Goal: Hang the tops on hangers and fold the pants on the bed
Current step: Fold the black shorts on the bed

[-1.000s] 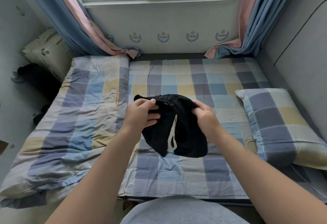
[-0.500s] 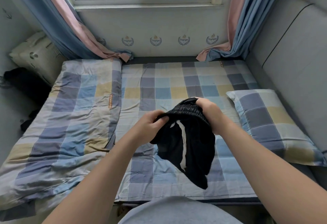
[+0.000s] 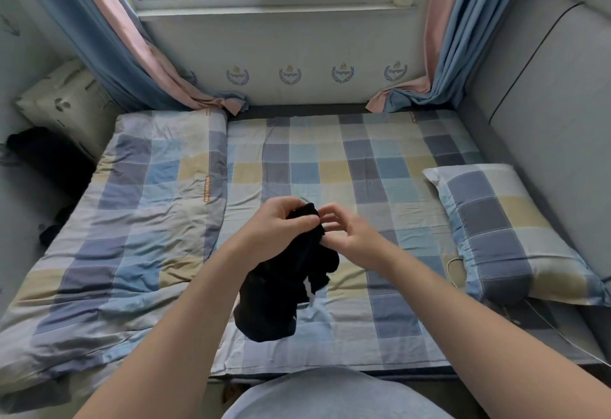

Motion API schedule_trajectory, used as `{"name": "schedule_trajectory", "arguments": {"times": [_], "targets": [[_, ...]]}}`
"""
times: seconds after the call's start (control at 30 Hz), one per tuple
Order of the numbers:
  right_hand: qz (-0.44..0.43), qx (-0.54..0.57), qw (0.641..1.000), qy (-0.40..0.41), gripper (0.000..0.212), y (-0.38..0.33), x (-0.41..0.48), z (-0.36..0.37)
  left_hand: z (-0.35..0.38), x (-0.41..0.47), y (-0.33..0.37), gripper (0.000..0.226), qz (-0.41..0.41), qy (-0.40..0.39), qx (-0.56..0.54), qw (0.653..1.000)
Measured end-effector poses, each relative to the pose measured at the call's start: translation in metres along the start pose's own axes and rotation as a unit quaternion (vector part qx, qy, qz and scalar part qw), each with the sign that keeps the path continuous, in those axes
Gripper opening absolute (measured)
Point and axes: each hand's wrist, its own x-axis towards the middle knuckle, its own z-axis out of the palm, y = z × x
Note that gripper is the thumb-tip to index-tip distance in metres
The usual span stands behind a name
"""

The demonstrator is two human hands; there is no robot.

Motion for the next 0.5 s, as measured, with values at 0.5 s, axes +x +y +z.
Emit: {"name": "schedule_trajectory", "arguments": {"times": [0.5], "targets": [[0.176, -0.447, 0.858, 0.181, 0.022, 0.063, 0.003, -0.025, -0.029, 0.01, -0.1, 0.026, -0.125, 0.138, 0.314, 0.931]]}}
